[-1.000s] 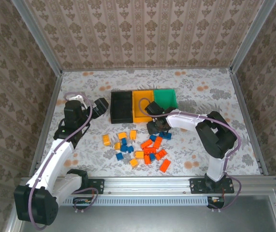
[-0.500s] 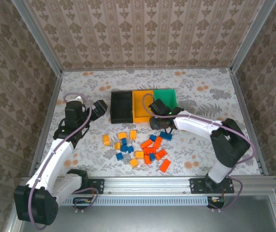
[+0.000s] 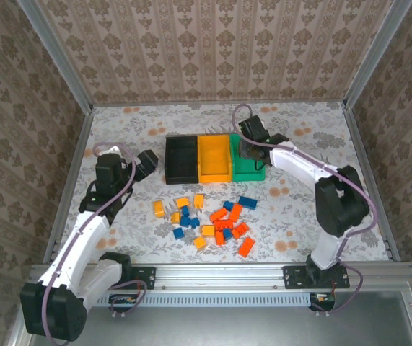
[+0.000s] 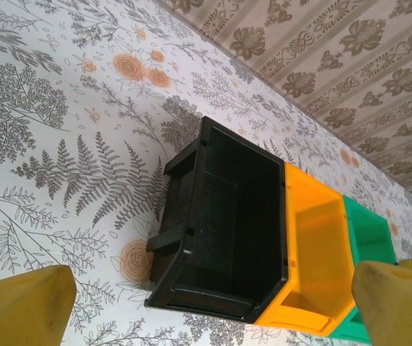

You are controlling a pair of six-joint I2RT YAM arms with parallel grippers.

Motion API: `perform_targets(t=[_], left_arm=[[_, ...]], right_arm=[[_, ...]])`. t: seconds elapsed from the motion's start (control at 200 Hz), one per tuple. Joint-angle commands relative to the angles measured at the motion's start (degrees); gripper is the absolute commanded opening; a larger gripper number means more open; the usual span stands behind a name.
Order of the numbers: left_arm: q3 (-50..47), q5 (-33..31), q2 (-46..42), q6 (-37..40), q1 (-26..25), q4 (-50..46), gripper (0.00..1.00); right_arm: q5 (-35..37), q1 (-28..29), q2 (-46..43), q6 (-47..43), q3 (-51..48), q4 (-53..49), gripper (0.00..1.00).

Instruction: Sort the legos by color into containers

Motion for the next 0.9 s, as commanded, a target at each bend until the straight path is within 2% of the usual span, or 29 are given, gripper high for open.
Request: perform_targets(t=[0.0, 0.125, 0.26, 0.36, 0.525, 0.69, 0.75, 0.895], left_arm=[[0.09, -1.33, -1.00, -0.44, 0.66, -3.42, 0.98], [0.82, 0.01, -0.45, -0.39, 1.83, -5.93, 0.98], [3.27, 0.89, 2.44, 1.87, 1.93, -10.60, 0.94], [5.88, -0.32, 6.32, 3.77, 0.40, -16.79, 0.89], [6.57, -6.90, 12.69, 5.22, -7.71, -24.20, 0.83], [3.03, -9.16, 18.78, 3.46, -12.58, -24.64, 0.75], [1.64, -9.99, 20.96, 2.66, -15.98, -23.88, 0.72], [0.56, -11.88, 25.32, 2.06, -18.76, -22.78, 0.68]], right_arm=[[1.54, -0.36, 3.67, 1.22, 4.36, -0.29, 0.44], [0.86, -0.36, 5.00, 1.04, 7.42, -0.55, 0.60], [-0.48, -0.27, 2.59, 1.54, 7.44, 0.01, 0.71], [-1.65, 0.19, -0.28, 2.35, 5.01, 1.00, 0.72], [-2.34, 1.87, -4.72, 3.79, -1.80, 3.72, 0.72], [-3.30, 2.28, -7.69, 4.78, -6.60, 5.66, 0.72], [-3.12, 2.28, -8.39, 4.66, -7.69, 5.90, 0.72], [-3.07, 2.19, -10.34, 4.54, -9.46, 6.47, 0.72]])
